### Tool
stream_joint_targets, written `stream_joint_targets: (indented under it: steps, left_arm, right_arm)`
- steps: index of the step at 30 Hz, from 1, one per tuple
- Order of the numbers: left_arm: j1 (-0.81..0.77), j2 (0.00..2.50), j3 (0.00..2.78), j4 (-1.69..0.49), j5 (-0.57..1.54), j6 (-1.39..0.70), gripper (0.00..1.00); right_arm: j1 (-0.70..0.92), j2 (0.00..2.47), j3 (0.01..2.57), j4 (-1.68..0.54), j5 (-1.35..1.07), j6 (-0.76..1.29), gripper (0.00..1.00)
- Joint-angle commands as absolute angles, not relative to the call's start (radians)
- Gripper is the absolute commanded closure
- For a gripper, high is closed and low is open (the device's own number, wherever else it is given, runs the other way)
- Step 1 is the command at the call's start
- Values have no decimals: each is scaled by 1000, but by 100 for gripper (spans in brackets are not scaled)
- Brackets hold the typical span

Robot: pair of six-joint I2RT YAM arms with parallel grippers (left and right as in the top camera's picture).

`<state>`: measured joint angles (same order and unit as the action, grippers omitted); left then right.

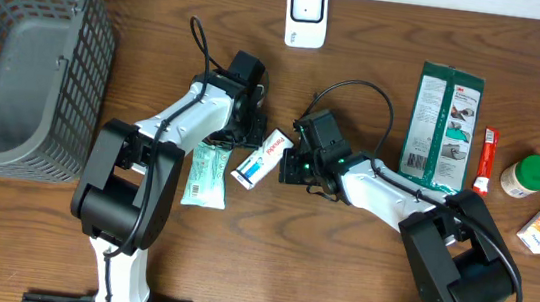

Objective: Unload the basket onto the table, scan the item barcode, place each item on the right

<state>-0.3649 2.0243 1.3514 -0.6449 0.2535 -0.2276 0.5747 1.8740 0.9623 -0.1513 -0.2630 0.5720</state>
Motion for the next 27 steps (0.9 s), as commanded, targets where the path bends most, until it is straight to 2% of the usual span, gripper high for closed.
stream_joint_targets:
  steps: [1, 17, 23, 27]
  left_arm:
    - [-367, 1991, 1339, -654, 282, -218, 67]
    - [-372, 1929, 1339, -690, 286, -185, 69]
    - [-375, 1943, 1338, -672, 147, -179, 69]
    - [-385, 1969, 1324, -669, 145, -179, 76]
  right_arm:
    - [584, 1901, 953, -160, -201, 583, 99]
    - [584, 1901, 953, -162, -192, 583, 99]
    - [584, 1901, 953, -161, -192, 583, 99]
    - [584, 1901, 953, -161, -192, 583, 99]
